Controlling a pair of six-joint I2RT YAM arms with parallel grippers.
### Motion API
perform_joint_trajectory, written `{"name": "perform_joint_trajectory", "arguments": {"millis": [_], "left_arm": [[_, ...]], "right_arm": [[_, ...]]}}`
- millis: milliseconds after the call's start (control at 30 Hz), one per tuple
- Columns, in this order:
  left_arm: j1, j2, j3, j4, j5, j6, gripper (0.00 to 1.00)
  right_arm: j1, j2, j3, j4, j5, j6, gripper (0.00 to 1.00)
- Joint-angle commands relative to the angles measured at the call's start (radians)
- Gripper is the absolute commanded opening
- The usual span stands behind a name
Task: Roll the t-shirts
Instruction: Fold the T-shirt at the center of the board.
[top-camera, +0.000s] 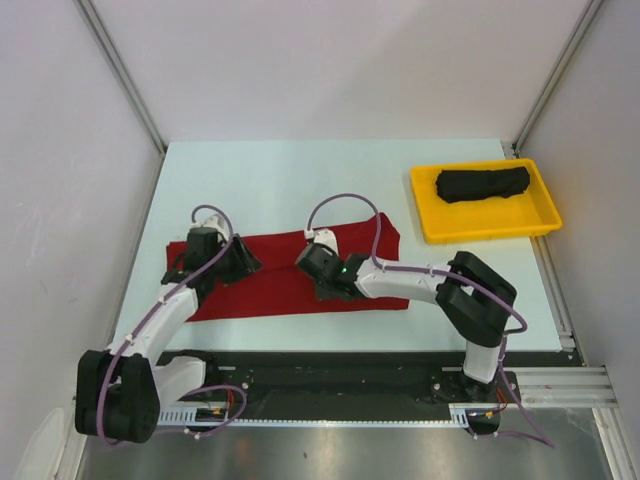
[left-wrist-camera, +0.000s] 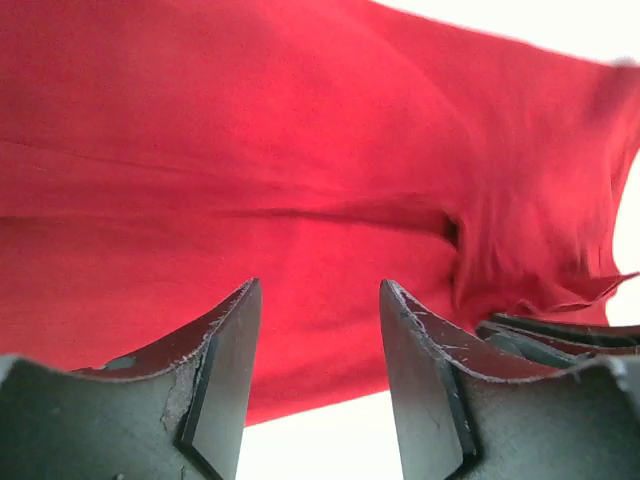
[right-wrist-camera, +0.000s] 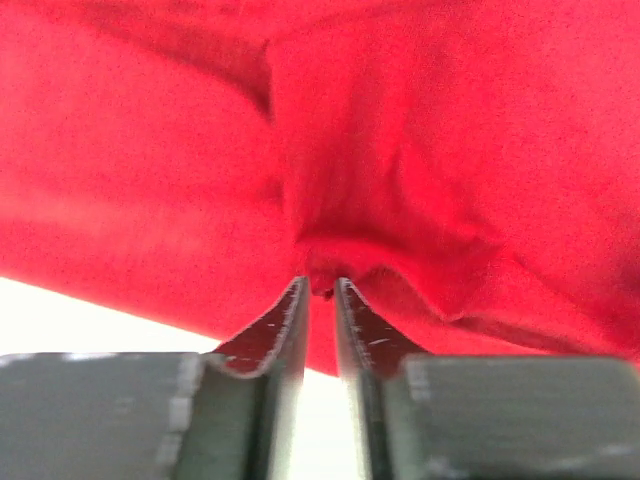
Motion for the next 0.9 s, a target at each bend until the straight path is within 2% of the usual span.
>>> {"name": "perform_joint_trajectory", "arguments": {"millis": [0,67,100,200,267,433,567,633,667,767,867], "left_arm": [[-0.145,0.039,-0.01,0.101,0.013,-0.034,0.56],[-0.196,0.071,0.002,0.118,0.008,-0.033,0.56],[-0.243,0.088,0.008,0.128,0.002,-0.031,0.56],[-0.321,0.174,0.046,0.134,-0.012,-0.022,0.53],[-0.358,0.2,0.074,0.135,-0.019,-0.022,0.5],[-0.486,0.261,0.149,0.109,-0.093,-0.019,0.51],[-0.512,0.303,0.175,0.109,-0.112,-0.034,0.51],[-0.512,0.312,0.201,0.102,-0.131,-0.04,0.5],[-0.512,0.32,0.218,0.079,-0.145,-0.04,0.5],[-0.506,0.367,0.307,0.034,-0.191,-0.031,0.5],[-0.494,0.436,0.405,0.005,-0.222,-0.014,0.51]], "right_arm": [[0.036,-0.137,-0.06,0.052,0.0,0.043,0.31],[0.04,-0.203,-0.1,0.046,0.021,0.052,0.37],[0.04,-0.224,-0.114,0.035,0.032,0.06,0.44],[0.036,-0.333,-0.162,-0.015,0.109,0.071,0.5],[-0.007,-0.387,-0.182,-0.05,0.162,0.08,0.51],[-0.168,-0.434,-0.229,-0.089,0.169,0.052,0.5],[-0.378,-0.448,-0.266,0.067,-0.001,-0.031,0.5],[-0.491,-0.406,-0.269,0.19,-0.089,-0.049,0.5],[-0.518,-0.381,-0.268,0.231,-0.166,-0.057,0.52],[-0.602,-0.292,-0.268,0.409,-0.268,-0.048,0.51],[-0.661,-0.214,-0.268,0.517,-0.362,-0.045,0.51]]}}
